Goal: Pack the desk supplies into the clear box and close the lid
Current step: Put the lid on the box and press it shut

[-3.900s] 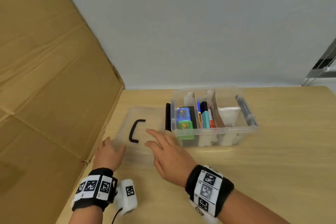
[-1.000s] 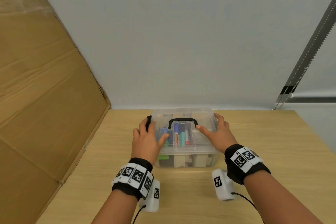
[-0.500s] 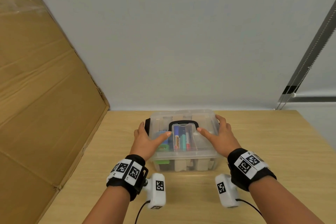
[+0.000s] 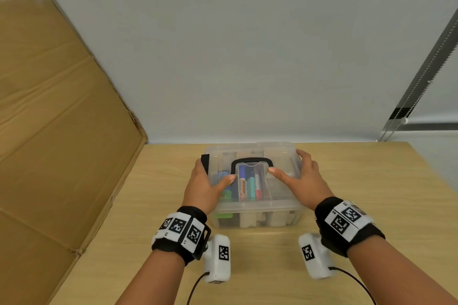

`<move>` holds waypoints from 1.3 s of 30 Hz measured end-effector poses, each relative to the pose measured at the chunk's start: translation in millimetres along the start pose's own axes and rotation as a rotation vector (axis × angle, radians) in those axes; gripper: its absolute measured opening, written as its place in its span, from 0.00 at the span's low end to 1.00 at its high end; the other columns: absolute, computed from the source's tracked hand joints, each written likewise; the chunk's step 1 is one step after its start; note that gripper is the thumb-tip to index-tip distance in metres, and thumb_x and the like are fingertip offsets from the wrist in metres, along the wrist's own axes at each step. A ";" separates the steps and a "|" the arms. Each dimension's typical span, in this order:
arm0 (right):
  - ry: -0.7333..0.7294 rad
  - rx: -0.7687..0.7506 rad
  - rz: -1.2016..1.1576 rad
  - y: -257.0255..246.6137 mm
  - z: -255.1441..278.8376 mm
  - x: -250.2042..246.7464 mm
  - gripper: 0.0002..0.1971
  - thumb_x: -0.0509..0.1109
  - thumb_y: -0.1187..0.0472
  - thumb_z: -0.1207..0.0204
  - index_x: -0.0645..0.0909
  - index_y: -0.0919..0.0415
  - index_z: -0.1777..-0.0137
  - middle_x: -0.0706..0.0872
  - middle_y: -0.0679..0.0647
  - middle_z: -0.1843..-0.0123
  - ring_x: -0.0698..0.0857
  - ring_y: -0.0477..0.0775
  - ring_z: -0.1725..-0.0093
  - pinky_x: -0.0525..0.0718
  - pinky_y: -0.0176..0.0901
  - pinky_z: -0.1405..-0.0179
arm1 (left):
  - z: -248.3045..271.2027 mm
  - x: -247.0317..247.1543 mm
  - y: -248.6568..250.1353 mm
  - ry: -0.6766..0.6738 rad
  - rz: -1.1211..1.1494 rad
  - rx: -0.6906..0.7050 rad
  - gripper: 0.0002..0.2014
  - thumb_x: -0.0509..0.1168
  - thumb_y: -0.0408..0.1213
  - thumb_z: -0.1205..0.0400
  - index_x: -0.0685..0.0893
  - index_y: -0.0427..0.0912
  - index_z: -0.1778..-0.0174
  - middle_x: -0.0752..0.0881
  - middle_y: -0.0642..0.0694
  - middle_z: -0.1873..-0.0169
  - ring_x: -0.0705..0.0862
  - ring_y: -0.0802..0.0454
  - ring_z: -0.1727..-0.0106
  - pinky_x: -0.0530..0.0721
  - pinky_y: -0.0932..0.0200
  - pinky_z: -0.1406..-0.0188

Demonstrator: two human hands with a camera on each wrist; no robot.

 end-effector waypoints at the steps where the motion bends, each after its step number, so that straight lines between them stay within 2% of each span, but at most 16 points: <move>1: -0.004 0.002 0.007 -0.8 0.4 -0.4 0.52 0.70 0.28 0.38 0.50 0.45 0.19 0.62 0.56 0.21 0.74 0.61 0.27 0.75 0.58 0.31 | 0.9 0.0 -0.8 0.005 0.000 0.002 0.37 0.72 0.59 0.30 0.68 0.48 0.29 0.80 0.47 0.38 0.81 0.49 0.39 0.83 0.51 0.41; 3: -0.014 0.012 0.023 -1.1 1.1 -0.7 0.53 0.70 0.27 0.39 0.49 0.45 0.19 0.60 0.56 0.20 0.73 0.62 0.27 0.74 0.59 0.30 | 4.2 -1.1 -1.3 0.023 -0.025 0.006 0.39 0.70 0.65 0.33 0.68 0.51 0.30 0.81 0.49 0.38 0.80 0.47 0.37 0.83 0.46 0.39; 4: -0.019 0.020 0.031 -1.0 1.2 -1.2 0.54 0.71 0.27 0.40 0.49 0.45 0.19 0.60 0.57 0.20 0.73 0.63 0.27 0.74 0.59 0.30 | 4.7 -1.8 -1.2 0.034 -0.054 -0.002 0.42 0.69 0.68 0.34 0.68 0.52 0.28 0.79 0.49 0.35 0.78 0.45 0.34 0.81 0.43 0.35; 6: -0.029 0.050 0.045 -0.2 0.9 -2.2 0.58 0.73 0.26 0.44 0.46 0.43 0.19 0.60 0.60 0.20 0.74 0.65 0.28 0.75 0.60 0.31 | 6.1 -2.8 0.7 0.031 -0.133 -0.041 0.49 0.67 0.70 0.34 0.61 0.48 0.21 0.66 0.46 0.22 0.66 0.41 0.22 0.71 0.41 0.25; 7: -0.037 0.066 0.055 0.1 0.2 -2.7 0.61 0.73 0.24 0.48 0.44 0.42 0.19 0.62 0.62 0.21 0.73 0.66 0.27 0.75 0.60 0.30 | 6.6 -3.0 0.8 0.028 -0.148 -0.061 0.51 0.68 0.69 0.33 0.57 0.45 0.19 0.58 0.46 0.18 0.61 0.41 0.19 0.66 0.42 0.22; 8: -0.050 0.082 0.067 0.1 -0.9 -2.9 0.64 0.72 0.22 0.51 0.41 0.41 0.19 0.64 0.63 0.21 0.73 0.67 0.27 0.74 0.60 0.29 | 6.9 -3.3 1.0 0.023 -0.126 -0.069 0.52 0.69 0.68 0.33 0.57 0.44 0.19 0.56 0.46 0.18 0.60 0.41 0.19 0.66 0.42 0.21; 11: -0.065 0.121 0.136 -1.9 -1.9 -3.8 0.67 0.70 0.19 0.55 0.38 0.39 0.19 0.61 0.64 0.20 0.72 0.68 0.26 0.75 0.63 0.30 | 7.8 -4.2 3.0 0.010 0.043 -0.062 0.47 0.74 0.61 0.33 0.62 0.45 0.23 0.73 0.45 0.28 0.75 0.46 0.29 0.77 0.47 0.30; 13: -0.020 0.113 0.251 -4.5 -1.2 -5.8 0.66 0.67 0.17 0.55 0.40 0.41 0.19 0.60 0.64 0.22 0.71 0.68 0.26 0.76 0.63 0.32 | 9.1 -5.1 6.2 -0.009 0.087 -0.071 0.44 0.76 0.54 0.30 0.62 0.45 0.23 0.79 0.47 0.34 0.79 0.48 0.36 0.79 0.54 0.36; 16: 0.038 0.035 0.344 -10.0 -0.4 -5.2 0.63 0.66 0.18 0.49 0.43 0.45 0.18 0.62 0.62 0.25 0.72 0.67 0.28 0.78 0.61 0.35 | 9.6 -6.7 9.3 -0.024 0.089 -0.044 0.42 0.75 0.53 0.30 0.62 0.46 0.24 0.80 0.49 0.37 0.80 0.48 0.37 0.79 0.55 0.40; 19: 0.054 -0.058 0.262 -9.9 0.7 -1.9 0.61 0.71 0.25 0.41 0.39 0.48 0.17 0.62 0.61 0.23 0.76 0.63 0.31 0.81 0.56 0.37 | 9.4 -6.3 10.0 -0.028 0.120 -0.016 0.37 0.76 0.51 0.30 0.66 0.49 0.28 0.80 0.53 0.42 0.81 0.51 0.40 0.78 0.58 0.44; 23: 0.100 -0.053 0.121 -4.5 3.0 -2.9 0.62 0.74 0.29 0.41 0.38 0.47 0.17 0.64 0.59 0.20 0.75 0.62 0.27 0.79 0.57 0.36 | 9.1 -6.2 8.6 -0.008 0.200 -0.024 0.41 0.78 0.47 0.30 0.64 0.48 0.25 0.78 0.54 0.41 0.78 0.55 0.41 0.76 0.60 0.43; 26: 0.102 -0.110 0.289 -8.3 1.7 -0.2 0.57 0.68 0.29 0.35 0.38 0.50 0.16 0.63 0.60 0.19 0.79 0.62 0.31 0.82 0.53 0.44 | 7.3 -4.6 6.8 0.002 0.221 -0.026 0.41 0.78 0.46 0.31 0.65 0.48 0.25 0.77 0.53 0.39 0.77 0.54 0.39 0.77 0.58 0.41; 28: 0.091 -0.128 0.373 -9.2 0.1 2.0 0.53 0.64 0.29 0.32 0.39 0.51 0.16 0.61 0.61 0.19 0.79 0.62 0.32 0.82 0.52 0.47 | 7.2 -4.0 8.3 -0.001 0.220 -0.017 0.40 0.78 0.46 0.30 0.65 0.48 0.25 0.77 0.54 0.41 0.77 0.55 0.41 0.76 0.59 0.43; 34: 0.057 -0.134 0.443 -6.8 -3.5 5.1 0.47 0.59 0.30 0.27 0.37 0.45 0.17 0.58 0.63 0.19 0.73 0.63 0.28 0.81 0.56 0.40 | 7.4 -2.9 8.2 0.000 0.212 -0.008 0.37 0.77 0.45 0.29 0.66 0.49 0.27 0.77 0.55 0.44 0.77 0.56 0.43 0.75 0.62 0.48; 39: -0.009 -0.130 0.462 -12.2 -4.5 8.1 0.42 0.59 0.35 0.22 0.37 0.43 0.17 0.52 0.65 0.18 0.68 0.67 0.25 0.77 0.59 0.34 | 7.6 -3.4 8.8 -0.001 0.170 0.003 0.35 0.76 0.48 0.29 0.68 0.50 0.29 0.79 0.54 0.43 0.79 0.54 0.43 0.77 0.58 0.46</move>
Point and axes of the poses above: each hand's wrist, its own z-axis away from the middle knuckle, its own x-axis out of the palm, y = z × x, the point moved 3 cm from there along -z, towards the middle knuckle
